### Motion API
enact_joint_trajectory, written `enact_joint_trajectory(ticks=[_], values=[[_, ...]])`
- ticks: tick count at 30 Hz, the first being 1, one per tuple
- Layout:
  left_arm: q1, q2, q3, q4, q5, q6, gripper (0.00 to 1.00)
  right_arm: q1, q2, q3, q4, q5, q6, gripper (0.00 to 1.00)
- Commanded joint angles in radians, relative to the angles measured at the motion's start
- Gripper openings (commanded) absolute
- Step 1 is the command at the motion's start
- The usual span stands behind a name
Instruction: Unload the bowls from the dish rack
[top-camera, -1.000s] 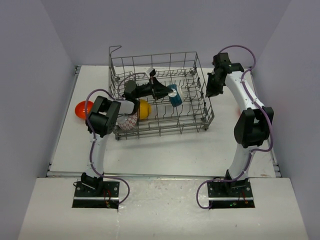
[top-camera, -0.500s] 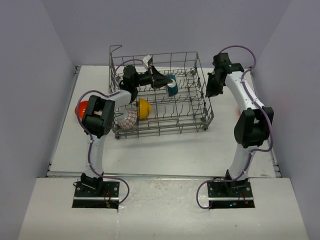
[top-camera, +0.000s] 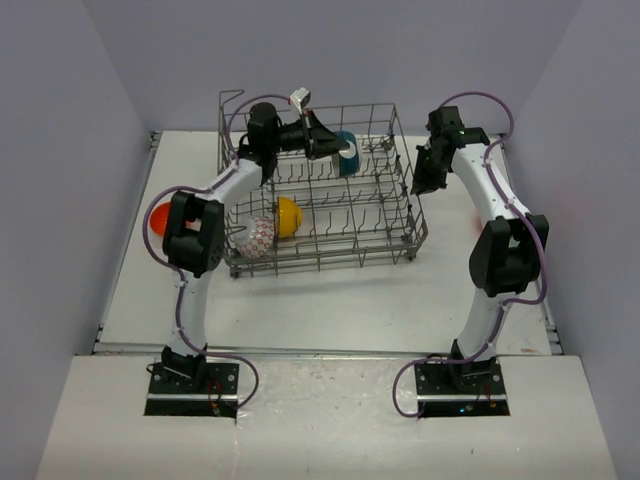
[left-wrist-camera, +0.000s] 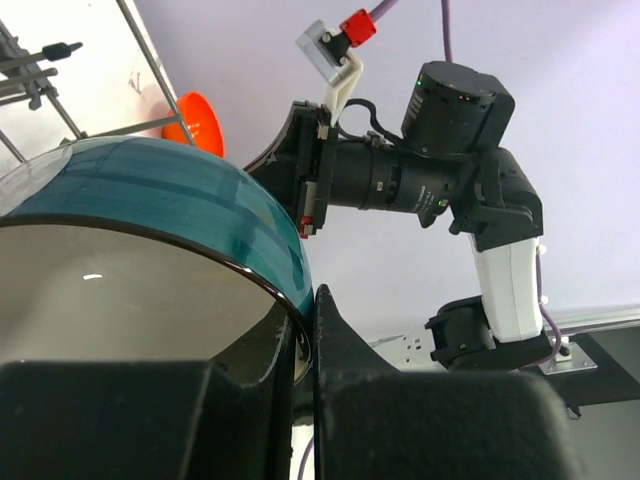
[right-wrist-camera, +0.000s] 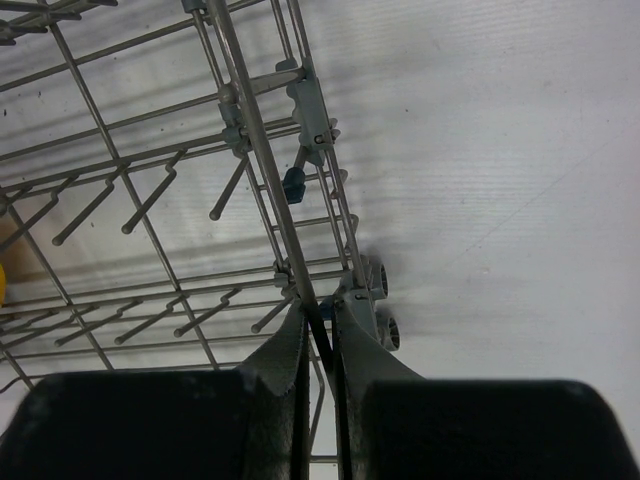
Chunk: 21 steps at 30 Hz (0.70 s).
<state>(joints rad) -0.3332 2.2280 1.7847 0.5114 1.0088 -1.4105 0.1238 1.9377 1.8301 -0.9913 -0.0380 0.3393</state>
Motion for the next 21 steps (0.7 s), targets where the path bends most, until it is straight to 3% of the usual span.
enact_joint_trajectory(ticks=[1, 3, 7, 10, 21], values=[[-0.003, -0.106, 0.128, -0.167, 0.028, 0.115, 0.00, -0.027, 0.030, -0.043, -0.004, 0.075, 0.099, 0.00], [0.005, -0.139, 0.201, -0.307, -0.021, 0.198, 0.00, -0.027, 0.027, -0.045, -0.004, 0.076, 0.101, 0.00], [0.063, -0.143, 0.430, -0.907, -0.160, 0.535, 0.00, -0.027, 0.021, -0.046, 0.003, 0.072, 0.101, 0.00], [0.112, -0.166, 0.484, -1.077, -0.251, 0.661, 0.00, -0.027, 0.024, -0.054, 0.008, 0.064, 0.099, 0.00], [0.197, -0.366, 0.452, -1.180, -0.357, 0.892, 0.00, -0.027, 0.017, -0.089, 0.023, 0.058, 0.083, 0.00]])
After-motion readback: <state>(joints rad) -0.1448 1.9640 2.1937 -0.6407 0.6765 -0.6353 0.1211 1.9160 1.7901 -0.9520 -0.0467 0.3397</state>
